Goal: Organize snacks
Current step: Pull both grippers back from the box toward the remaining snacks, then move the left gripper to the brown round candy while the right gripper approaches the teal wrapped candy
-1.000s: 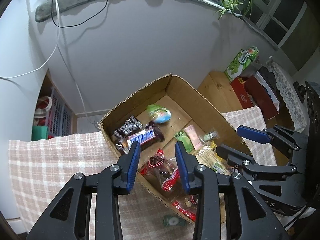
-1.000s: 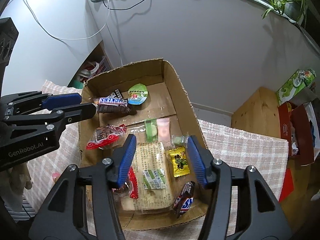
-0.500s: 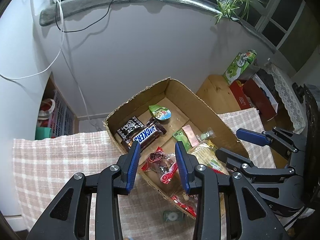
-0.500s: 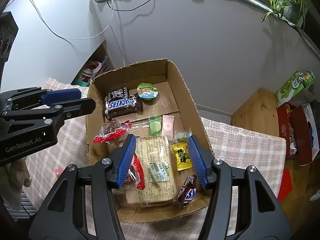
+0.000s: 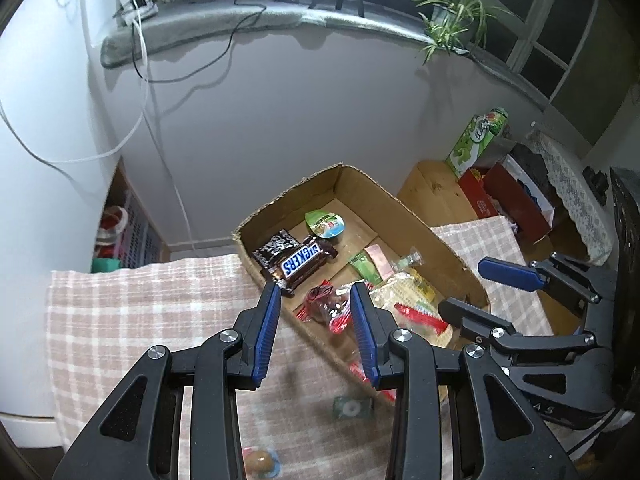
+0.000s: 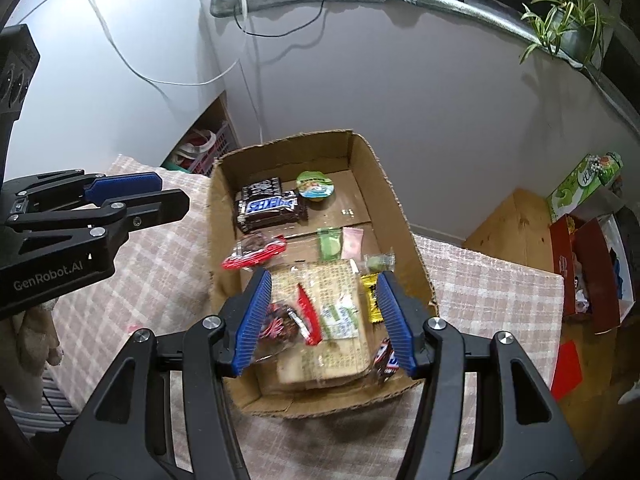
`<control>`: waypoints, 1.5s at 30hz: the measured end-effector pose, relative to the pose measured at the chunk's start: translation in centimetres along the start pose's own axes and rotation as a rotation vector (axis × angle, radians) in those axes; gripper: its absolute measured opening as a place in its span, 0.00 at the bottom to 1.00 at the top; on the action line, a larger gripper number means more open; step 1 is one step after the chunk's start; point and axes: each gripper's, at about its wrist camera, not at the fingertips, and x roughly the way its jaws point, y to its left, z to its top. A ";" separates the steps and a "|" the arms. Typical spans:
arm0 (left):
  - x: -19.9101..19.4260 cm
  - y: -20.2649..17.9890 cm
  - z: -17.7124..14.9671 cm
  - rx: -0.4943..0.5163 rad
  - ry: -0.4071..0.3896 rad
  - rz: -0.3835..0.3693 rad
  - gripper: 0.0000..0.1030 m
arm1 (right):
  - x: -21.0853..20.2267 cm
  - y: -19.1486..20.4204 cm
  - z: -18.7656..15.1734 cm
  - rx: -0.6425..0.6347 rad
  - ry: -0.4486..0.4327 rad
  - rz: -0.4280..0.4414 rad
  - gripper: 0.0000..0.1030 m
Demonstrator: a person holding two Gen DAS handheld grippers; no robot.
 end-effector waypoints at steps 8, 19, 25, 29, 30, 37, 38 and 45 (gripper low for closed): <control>-2.3 0.7 -1.9 0.008 -0.019 0.029 0.33 | -1.6 1.8 -1.5 -0.007 -0.012 0.050 0.56; -3.5 4.3 -6.1 -0.079 0.016 0.055 0.34 | -2.5 4.6 -4.3 -0.022 0.002 0.135 0.56; -3.1 6.6 -9.4 -0.158 0.069 0.064 0.34 | -1.7 5.8 -6.9 -0.031 0.043 0.188 0.56; -2.7 7.6 -11.6 -0.202 0.105 0.062 0.34 | -0.3 6.7 -8.7 -0.025 0.095 0.251 0.56; -2.5 7.8 -12.1 -0.214 0.115 0.059 0.34 | 0.0 6.8 -8.9 -0.022 0.104 0.262 0.56; -1.6 8.4 -14.8 -0.263 0.161 0.033 0.34 | 2.5 8.7 -10.4 -0.048 0.156 0.280 0.37; -1.6 8.5 -15.1 -0.272 0.166 0.026 0.34 | 2.8 9.0 -10.3 -0.066 0.153 0.266 0.35; -1.1 8.9 -17.0 -0.282 0.196 0.003 0.33 | 4.8 10.4 -10.9 -0.125 0.175 0.230 0.30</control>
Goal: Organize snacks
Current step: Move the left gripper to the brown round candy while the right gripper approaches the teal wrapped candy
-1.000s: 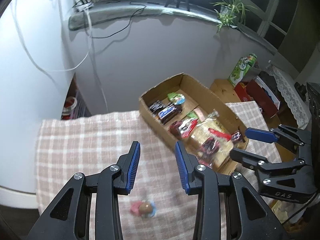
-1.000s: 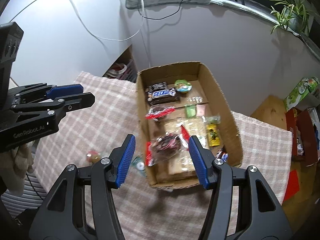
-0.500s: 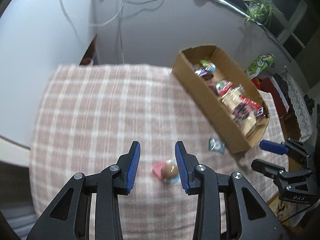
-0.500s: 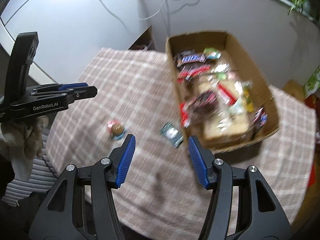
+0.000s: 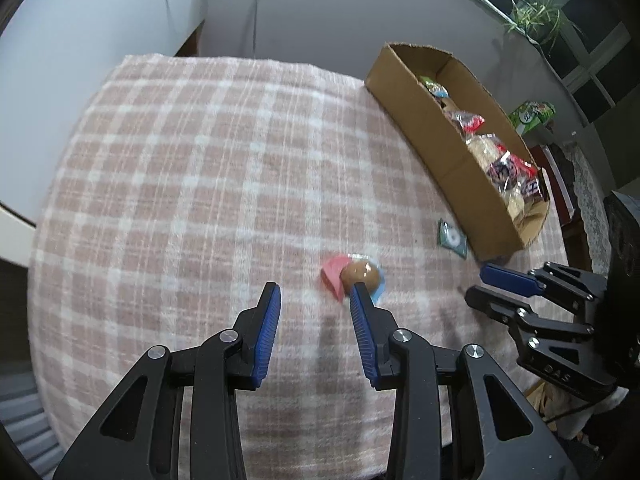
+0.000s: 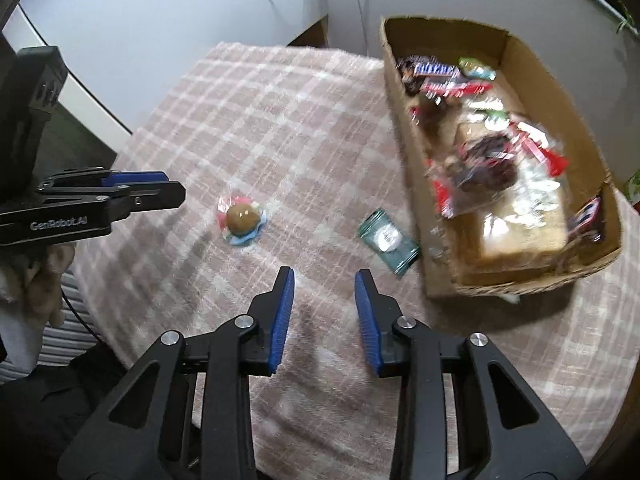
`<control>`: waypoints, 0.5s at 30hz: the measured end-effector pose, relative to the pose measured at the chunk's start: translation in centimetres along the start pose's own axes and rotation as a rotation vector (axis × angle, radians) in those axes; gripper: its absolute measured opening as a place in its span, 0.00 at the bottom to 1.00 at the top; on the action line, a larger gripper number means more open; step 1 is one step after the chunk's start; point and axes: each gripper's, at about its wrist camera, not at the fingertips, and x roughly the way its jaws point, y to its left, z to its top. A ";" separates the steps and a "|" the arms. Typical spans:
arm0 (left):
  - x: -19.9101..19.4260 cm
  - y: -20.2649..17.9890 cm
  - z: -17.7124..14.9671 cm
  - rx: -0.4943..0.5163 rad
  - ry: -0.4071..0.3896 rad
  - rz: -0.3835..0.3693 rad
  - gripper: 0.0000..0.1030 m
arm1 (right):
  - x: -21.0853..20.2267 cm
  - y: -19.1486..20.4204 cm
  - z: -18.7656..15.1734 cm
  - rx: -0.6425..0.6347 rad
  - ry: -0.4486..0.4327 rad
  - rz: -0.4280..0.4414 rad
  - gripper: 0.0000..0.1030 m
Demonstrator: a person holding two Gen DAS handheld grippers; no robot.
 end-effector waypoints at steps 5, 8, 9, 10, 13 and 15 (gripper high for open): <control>1.0 0.3 -0.6 -0.005 0.020 -0.013 0.33 | 0.6 0.4 0.4 -0.041 -0.034 -0.065 0.30; 1.3 0.4 -1.0 -0.006 0.021 -0.028 0.33 | 0.9 1.5 0.6 -0.113 -0.066 -0.136 0.30; 1.5 0.5 -1.3 -0.007 0.023 -0.031 0.33 | 1.1 1.7 0.7 -0.126 -0.066 -0.148 0.30; 1.6 0.6 -1.4 -0.008 0.026 -0.035 0.33 | 1.5 1.9 0.8 -0.133 -0.063 -0.158 0.30; 1.8 1.0 -1.7 -0.011 0.026 -0.046 0.33 | 2.2 2.5 0.9 -0.139 -0.075 -0.206 0.30; 1.9 1.1 -1.8 -0.008 0.025 -0.053 0.33 | 2.5 3.0 0.8 -0.150 -0.095 -0.239 0.30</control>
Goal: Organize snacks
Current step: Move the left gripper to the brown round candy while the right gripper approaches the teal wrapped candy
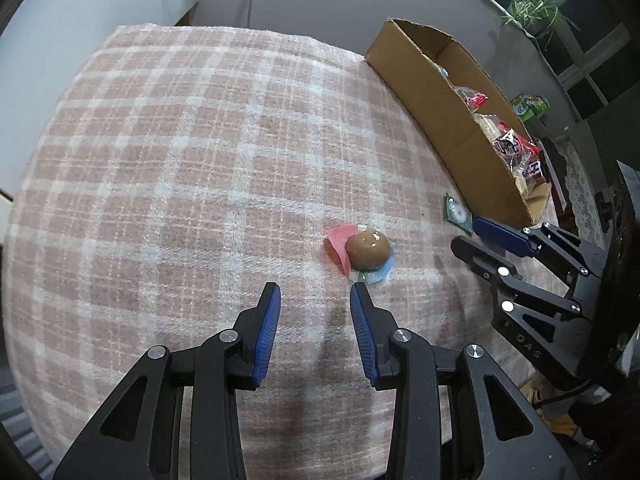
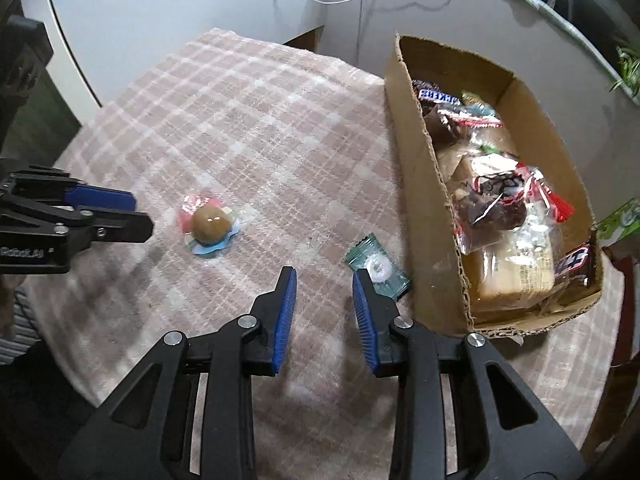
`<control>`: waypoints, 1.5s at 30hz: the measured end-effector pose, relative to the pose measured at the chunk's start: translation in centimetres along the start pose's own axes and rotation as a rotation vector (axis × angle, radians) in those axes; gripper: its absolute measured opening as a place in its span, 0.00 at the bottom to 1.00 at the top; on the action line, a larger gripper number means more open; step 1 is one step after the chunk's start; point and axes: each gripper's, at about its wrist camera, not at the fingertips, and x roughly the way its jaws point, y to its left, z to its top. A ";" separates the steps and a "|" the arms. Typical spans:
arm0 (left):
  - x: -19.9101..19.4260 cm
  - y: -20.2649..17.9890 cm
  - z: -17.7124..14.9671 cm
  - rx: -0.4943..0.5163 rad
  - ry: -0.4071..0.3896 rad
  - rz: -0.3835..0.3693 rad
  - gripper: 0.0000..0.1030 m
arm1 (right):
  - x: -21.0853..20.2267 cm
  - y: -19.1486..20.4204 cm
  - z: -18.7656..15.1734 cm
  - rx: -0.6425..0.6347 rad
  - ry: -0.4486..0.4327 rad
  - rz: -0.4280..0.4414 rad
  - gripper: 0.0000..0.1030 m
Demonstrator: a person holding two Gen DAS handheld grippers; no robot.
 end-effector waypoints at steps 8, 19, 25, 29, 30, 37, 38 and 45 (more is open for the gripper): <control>0.1 0.5 0.2 0.021 0.003 -0.032 0.34 | 0.4 1.1 0.5 0.007 -0.053 -0.085 0.30; 0.7 0.5 0.2 0.010 0.024 -0.063 0.33 | 3.0 1.4 1.6 0.068 -0.010 -0.166 0.51; 1.0 0.7 0.5 0.009 0.027 -0.069 0.34 | 3.3 0.3 1.3 0.169 0.028 -0.098 0.61; 1.0 0.6 0.5 0.008 0.028 -0.074 0.34 | 3.0 -0.3 0.8 0.175 0.039 -0.087 0.61; 1.1 0.5 0.5 0.009 0.028 -0.074 0.33 | 2.7 -0.6 0.5 0.192 0.035 -0.086 0.59; 1.2 0.4 0.3 0.014 0.028 -0.074 0.33 | 2.4 -0.6 0.7 0.198 -0.014 -0.096 0.59; 1.2 0.4 0.2 0.015 0.028 -0.075 0.33 | 2.5 -0.4 1.0 0.190 -0.016 -0.114 0.59; 1.0 0.5 -0.1 0.015 0.030 -0.081 0.33 | 3.7 -1.4 1.8 0.260 0.076 -0.041 0.59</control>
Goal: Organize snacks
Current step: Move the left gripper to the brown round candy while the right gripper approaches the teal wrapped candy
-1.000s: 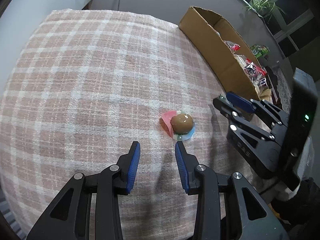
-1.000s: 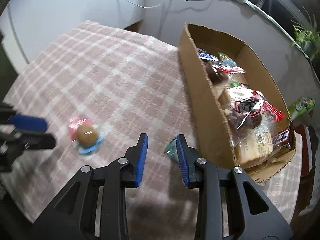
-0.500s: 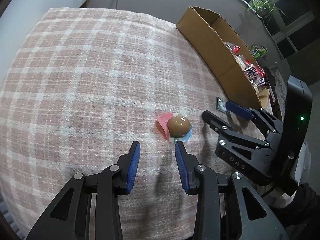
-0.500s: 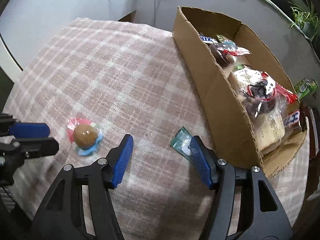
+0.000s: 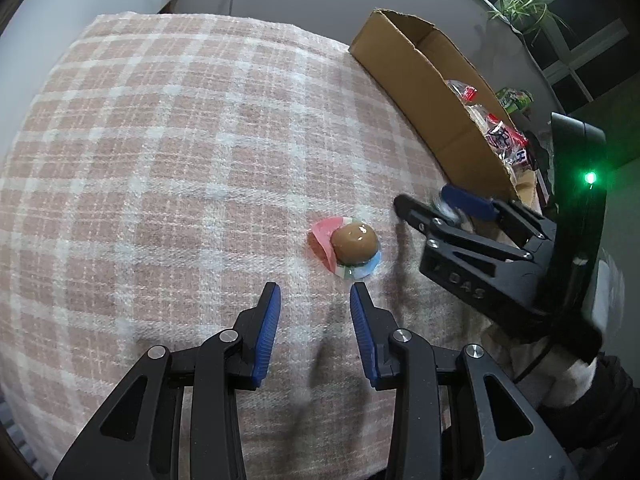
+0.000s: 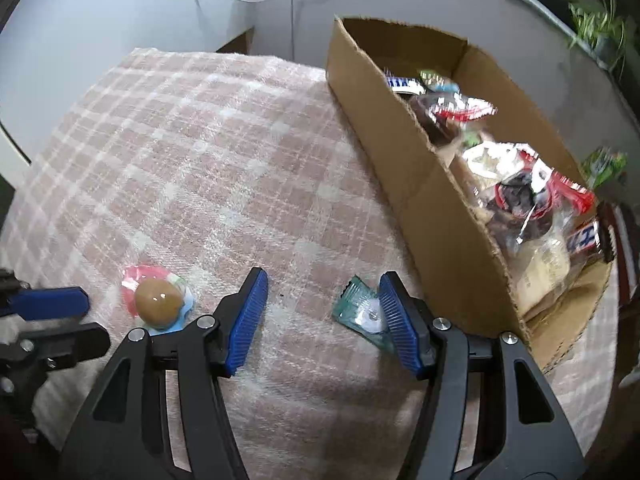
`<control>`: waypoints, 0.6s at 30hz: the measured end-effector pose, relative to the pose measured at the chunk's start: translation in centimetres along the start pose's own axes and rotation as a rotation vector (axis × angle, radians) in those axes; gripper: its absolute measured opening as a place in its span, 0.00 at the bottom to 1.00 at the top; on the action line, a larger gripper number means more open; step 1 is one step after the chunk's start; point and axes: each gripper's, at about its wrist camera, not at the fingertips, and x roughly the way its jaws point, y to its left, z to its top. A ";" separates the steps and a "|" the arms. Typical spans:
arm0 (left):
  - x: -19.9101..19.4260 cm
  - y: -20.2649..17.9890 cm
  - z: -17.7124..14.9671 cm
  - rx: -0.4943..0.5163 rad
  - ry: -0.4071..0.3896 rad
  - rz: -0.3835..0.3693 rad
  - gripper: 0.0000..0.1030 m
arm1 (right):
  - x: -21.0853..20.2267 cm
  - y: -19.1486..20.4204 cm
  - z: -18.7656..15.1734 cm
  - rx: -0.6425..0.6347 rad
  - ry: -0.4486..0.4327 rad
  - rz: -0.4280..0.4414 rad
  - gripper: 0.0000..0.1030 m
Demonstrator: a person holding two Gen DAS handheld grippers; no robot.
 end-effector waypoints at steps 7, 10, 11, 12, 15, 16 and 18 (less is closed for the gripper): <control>0.3 -0.3 0.2 -0.001 -0.003 -0.014 0.33 | -0.8 -2.8 -1.4 0.152 0.091 0.322 0.62; 0.6 -0.7 0.4 0.015 -0.001 -0.015 0.33 | -1.2 -4.2 -2.3 0.226 0.071 0.362 0.61; 0.6 -0.8 0.5 0.018 -0.001 -0.015 0.33 | -1.4 -4.5 -2.7 0.245 0.063 0.369 0.61; 0.7 -0.8 0.5 0.020 0.000 -0.014 0.33 | -1.7 -4.9 -3.0 0.264 0.052 0.373 0.61; 0.7 -0.7 0.5 0.018 0.001 -0.016 0.33 | -3.0 -5.5 -4.2 0.271 0.008 0.343 0.61; 0.7 -0.7 0.5 0.018 0.000 -0.016 0.33 | -3.4 -5.8 -4.3 0.268 0.000 0.340 0.61; 0.8 -0.7 0.6 0.022 0.001 -0.016 0.33 | -4.2 -6.0 -4.9 0.273 -0.011 0.305 0.59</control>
